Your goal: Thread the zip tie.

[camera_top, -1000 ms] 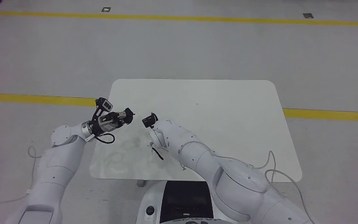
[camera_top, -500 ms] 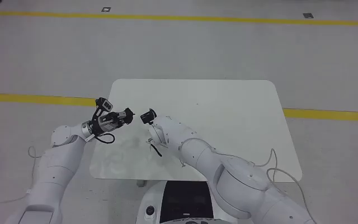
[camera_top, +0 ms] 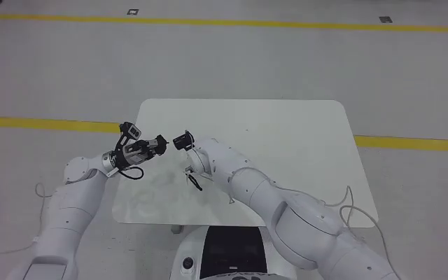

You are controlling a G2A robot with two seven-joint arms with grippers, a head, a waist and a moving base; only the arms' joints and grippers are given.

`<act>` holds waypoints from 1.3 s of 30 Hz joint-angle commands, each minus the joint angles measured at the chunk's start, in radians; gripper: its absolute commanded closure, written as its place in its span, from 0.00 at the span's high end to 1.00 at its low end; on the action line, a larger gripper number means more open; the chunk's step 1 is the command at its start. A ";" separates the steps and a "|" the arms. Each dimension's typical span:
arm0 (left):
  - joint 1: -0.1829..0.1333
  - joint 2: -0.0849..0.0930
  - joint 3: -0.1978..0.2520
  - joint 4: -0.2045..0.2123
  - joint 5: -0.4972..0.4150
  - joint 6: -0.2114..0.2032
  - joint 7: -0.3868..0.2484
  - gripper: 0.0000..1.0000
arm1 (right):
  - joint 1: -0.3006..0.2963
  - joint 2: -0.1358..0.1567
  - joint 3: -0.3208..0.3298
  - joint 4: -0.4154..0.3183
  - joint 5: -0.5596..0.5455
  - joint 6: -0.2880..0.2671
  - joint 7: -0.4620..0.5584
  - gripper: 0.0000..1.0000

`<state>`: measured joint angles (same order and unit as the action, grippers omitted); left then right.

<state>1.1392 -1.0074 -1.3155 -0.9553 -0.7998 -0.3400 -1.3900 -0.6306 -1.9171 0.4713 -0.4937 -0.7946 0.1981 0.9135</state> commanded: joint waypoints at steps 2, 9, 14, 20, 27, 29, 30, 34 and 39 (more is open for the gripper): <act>0.000 0.000 0.000 0.000 0.000 0.000 0.000 0.00 | -0.012 0.021 0.024 -0.042 -0.004 -0.004 -0.005 0.00; 0.000 0.000 0.000 0.000 0.000 0.000 0.000 0.00 | -0.072 0.097 0.107 -0.186 -0.033 -0.027 -0.003 0.00; 0.000 0.000 0.000 0.000 0.000 0.000 0.000 0.00 | -0.149 0.164 0.191 -0.344 -0.073 -0.041 0.009 0.00; 0.000 0.000 0.000 0.000 0.000 0.000 0.000 0.00 | -0.246 0.217 0.303 -0.502 -0.067 -0.040 -0.044 0.00; 0.000 0.000 0.000 0.000 0.000 0.000 0.000 0.00 | -0.246 0.217 0.303 -0.502 -0.067 -0.040 -0.044 0.00; 0.000 0.000 0.000 0.000 0.000 0.000 0.000 0.00 | -0.251 0.218 0.305 -0.499 -0.073 -0.038 -0.061 0.00; 0.000 0.000 0.000 0.000 0.000 0.000 0.000 0.00 | -0.262 0.220 0.311 -0.500 -0.073 -0.033 -0.094 0.00; 0.000 0.000 0.000 0.000 0.000 0.000 0.000 0.00 | -0.338 0.229 0.377 -0.574 -0.002 -0.038 -0.268 0.00; 0.000 0.000 0.000 0.000 0.000 0.000 0.000 0.00 | -0.473 0.252 0.422 -0.700 -0.014 -0.033 -0.399 0.00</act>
<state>1.1392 -1.0074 -1.3155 -0.9553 -0.7998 -0.3400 -1.3900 -1.0758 -1.6688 0.8877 -1.1673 -0.8049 0.1660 0.5320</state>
